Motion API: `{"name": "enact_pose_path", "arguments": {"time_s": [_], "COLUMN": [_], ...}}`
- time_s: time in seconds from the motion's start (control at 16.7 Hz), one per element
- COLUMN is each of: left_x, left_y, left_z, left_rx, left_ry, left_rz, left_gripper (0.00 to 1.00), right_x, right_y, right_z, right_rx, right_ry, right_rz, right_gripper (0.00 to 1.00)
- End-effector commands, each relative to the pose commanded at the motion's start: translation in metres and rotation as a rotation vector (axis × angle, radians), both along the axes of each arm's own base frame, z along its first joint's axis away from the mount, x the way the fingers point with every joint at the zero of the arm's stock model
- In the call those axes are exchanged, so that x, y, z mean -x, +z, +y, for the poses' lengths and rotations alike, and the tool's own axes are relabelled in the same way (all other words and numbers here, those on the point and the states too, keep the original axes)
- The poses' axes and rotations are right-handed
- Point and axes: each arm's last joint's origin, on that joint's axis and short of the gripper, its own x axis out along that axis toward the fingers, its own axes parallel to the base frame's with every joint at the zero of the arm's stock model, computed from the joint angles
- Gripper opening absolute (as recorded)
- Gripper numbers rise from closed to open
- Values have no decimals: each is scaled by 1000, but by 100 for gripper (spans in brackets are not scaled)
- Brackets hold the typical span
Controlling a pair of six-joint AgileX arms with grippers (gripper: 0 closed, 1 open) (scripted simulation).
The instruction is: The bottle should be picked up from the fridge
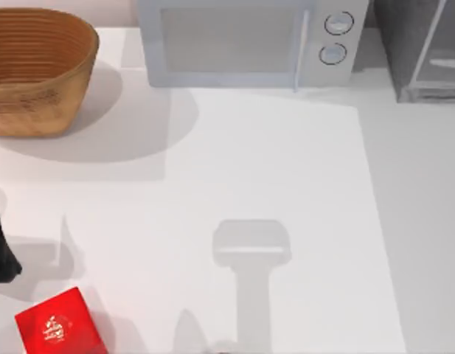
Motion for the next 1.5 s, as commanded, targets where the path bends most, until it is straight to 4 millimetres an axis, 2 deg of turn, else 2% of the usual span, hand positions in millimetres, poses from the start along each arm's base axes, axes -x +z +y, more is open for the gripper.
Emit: {"name": "enact_pose_path", "arguments": {"time_s": [0.24, 0.42, 0.54, 0.72, 0.96, 1.32, 1.5], "left_x": [0, 0, 0, 0, 0, 0, 0], "left_y": [0, 0, 0, 0, 0, 0, 0], "left_z": [0, 0, 0, 0, 0, 0, 0], "left_rx": [0, 0, 0, 0, 0, 0, 0], "left_ry": [0, 0, 0, 0, 0, 0, 0], "left_rz": [0, 0, 0, 0, 0, 0, 0], "left_gripper": [100, 100, 100, 100, 100, 100, 100], "right_x": [-58, -104, -132, -166, -189, -192, -207], "right_y": [33, 50, 55, 48, 31, 30, 28], "right_z": [-16, -18, -15, -8, 1, 0, 0], "right_rx": [78, 77, 54, -8, -55, -57, -58], "right_ry": [27, 39, 34, 9, -30, -36, -33], "right_rz": [-115, -124, -92, 37, 164, 172, 177], "right_gripper": [100, 100, 100, 100, 100, 100, 100]}}
